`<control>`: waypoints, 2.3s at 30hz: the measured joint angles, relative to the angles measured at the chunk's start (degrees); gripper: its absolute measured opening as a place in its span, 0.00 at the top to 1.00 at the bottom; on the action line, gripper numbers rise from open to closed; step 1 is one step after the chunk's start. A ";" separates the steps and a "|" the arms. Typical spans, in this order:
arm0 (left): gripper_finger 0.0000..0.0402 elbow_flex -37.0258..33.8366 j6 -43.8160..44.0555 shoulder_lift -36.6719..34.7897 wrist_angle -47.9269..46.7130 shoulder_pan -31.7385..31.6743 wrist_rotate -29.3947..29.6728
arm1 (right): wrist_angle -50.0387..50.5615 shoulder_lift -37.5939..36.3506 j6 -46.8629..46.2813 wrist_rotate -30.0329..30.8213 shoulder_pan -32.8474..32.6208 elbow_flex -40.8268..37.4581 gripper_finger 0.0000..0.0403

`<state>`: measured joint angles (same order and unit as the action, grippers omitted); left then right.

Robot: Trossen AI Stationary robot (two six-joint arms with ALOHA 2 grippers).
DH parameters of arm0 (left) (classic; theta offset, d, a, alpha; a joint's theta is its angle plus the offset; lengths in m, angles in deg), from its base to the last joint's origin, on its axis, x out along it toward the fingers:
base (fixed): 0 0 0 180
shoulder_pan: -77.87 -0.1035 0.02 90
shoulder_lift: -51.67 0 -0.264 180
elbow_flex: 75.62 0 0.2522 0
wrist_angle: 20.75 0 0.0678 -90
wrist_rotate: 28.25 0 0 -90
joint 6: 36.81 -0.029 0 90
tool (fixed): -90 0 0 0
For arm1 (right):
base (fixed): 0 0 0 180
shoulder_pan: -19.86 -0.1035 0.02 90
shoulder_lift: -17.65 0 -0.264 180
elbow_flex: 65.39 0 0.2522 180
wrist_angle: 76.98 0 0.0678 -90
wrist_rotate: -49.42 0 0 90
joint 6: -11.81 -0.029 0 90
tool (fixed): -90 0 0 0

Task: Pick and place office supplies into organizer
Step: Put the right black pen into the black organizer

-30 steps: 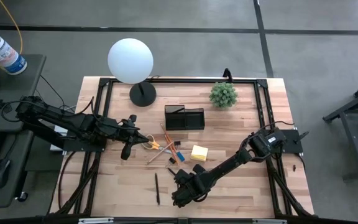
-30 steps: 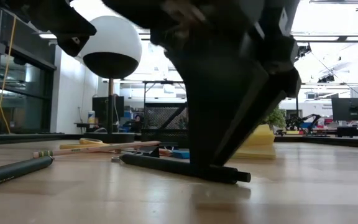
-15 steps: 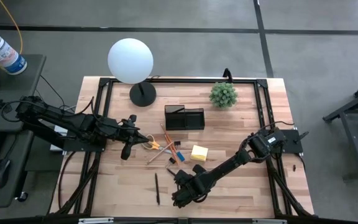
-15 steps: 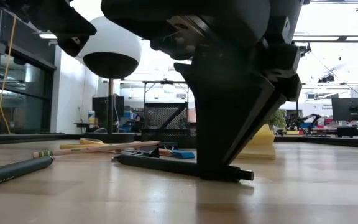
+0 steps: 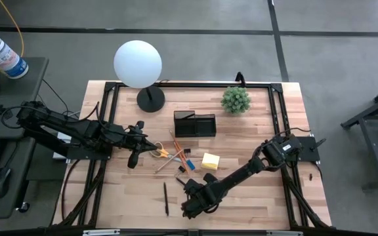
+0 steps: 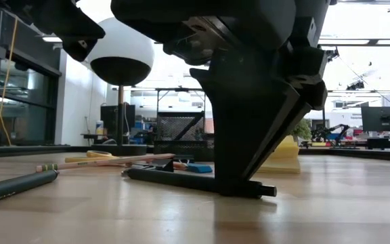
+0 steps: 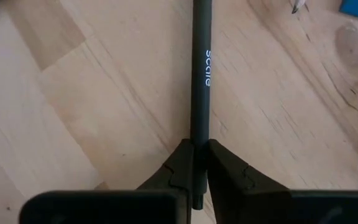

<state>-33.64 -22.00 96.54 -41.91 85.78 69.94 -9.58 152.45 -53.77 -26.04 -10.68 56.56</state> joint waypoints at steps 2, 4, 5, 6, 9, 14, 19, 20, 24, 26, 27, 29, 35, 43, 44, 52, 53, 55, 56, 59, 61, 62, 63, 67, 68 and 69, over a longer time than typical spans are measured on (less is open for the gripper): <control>1.00 0.01 0.02 0.01 0.00 0.01 0.00 | 0.70 0.00 0.49 -0.27 0.02 0.39 0.94; 1.00 0.01 0.00 0.01 -0.02 0.01 0.00 | 1.13 0.00 1.32 -0.32 0.02 0.86 0.94; 1.00 0.00 0.00 0.01 -0.02 0.00 0.00 | 1.54 0.00 1.45 -0.32 0.02 1.25 0.94; 1.00 -0.01 0.00 -0.01 -0.02 0.00 0.00 | 1.94 0.00 1.51 -0.31 0.02 1.71 0.94; 1.00 0.00 0.01 0.01 -0.02 -0.01 0.00 | 3.81 0.00 1.62 0.08 0.02 2.69 0.93; 1.00 0.01 0.00 0.00 -0.04 0.01 0.00 | 6.54 0.00 3.03 0.55 0.02 4.90 0.94; 1.00 0.00 0.00 0.00 -0.04 0.01 0.00 | 11.74 -0.02 4.34 2.06 0.02 8.60 0.93; 1.00 -0.01 0.00 0.01 -0.05 0.01 0.00 | 13.50 -0.02 4.55 2.71 0.02 9.63 0.93; 1.00 0.01 0.01 -0.01 -0.25 0.01 -0.04 | 21.92 -0.02 5.57 6.10 0.24 14.55 0.94; 1.00 0.01 0.00 0.00 -0.62 0.00 -0.39 | 27.09 -0.08 5.67 8.18 0.61 17.27 0.94; 1.00 0.00 0.02 0.00 -0.80 -0.01 -0.72 | 29.61 -0.11 5.68 9.20 0.89 18.64 0.93; 1.00 0.01 0.02 -0.01 -1.26 0.01 -1.37 | 34.21 -0.11 6.09 11.17 1.46 21.42 0.93; 1.00 -0.01 0.02 0.00 -2.96 0.01 -1.84 | 35.71 -0.42 16.04 13.56 4.36 26.89 0.94; 1.00 -0.01 0.02 -0.01 -3.67 0.01 -2.94 | 36.33 -1.20 27.82 14.70 11.38 25.98 0.94; 1.00 -0.01 0.02 -0.01 -3.81 0.01 -3.33 | 36.33 -1.20 29.85 14.83 12.23 25.98 0.94; 1.00 0.01 0.02 -0.01 -6.59 0.01 -4.33 | 36.35 -1.20 46.08 18.91 18.99 25.98 0.94; 1.00 -0.01 0.02 -0.01 -6.78 0.00 -4.33 | 36.35 -1.20 47.85 20.19 19.84 25.98 0.94; 1.00 -0.01 0.02 -0.01 -6.82 -0.01 -4.33 | 36.35 -1.30 51.69 22.66 21.46 25.98 0.94; 1.00 -0.01 0.02 -0.01 -6.83 0.01 -4.33 | 36.35 -1.31 53.86 24.01 22.22 25.98 0.94; 1.00 -0.01 0.02 -0.01 -7.03 0.00 -4.33 | 36.35 -1.33 61.25 29.10 24.34 25.99 0.95; 1.00 -0.01 0.02 -0.01 -7.02 0.01 -4.33 | 36.38 -1.36 66.25 31.87 25.51 25.98 0.95; 1.00 -0.01 0.02 -0.01 -7.04 0.01 -4.33 | 36.38 -1.36 68.39 33.29 25.99 25.98 0.95; 1.00 -0.01 0.00 -0.01 -7.02 -0.01 -4.33 | 36.38 -1.36 70.39 34.56 26.40 25.98 0.95; 1.00 -0.01 -0.05 -0.01 -7.67 0.01 -4.33 | 36.40 -1.38 77.07 38.82 27.31 25.98 0.94; 1.00 -0.01 -0.05 -0.01 -7.91 0.01 -4.33 | 36.42 -1.38 78.70 39.29 27.52 25.98 0.94; 1.00 -0.01 -0.05 -0.01 -8.08 0.01 -4.33 | 36.42 -1.40 80.25 39.40 27.68 25.98 0.94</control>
<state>-33.66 -22.05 96.53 -49.99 85.79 65.61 26.84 151.05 26.48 13.35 17.00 82.53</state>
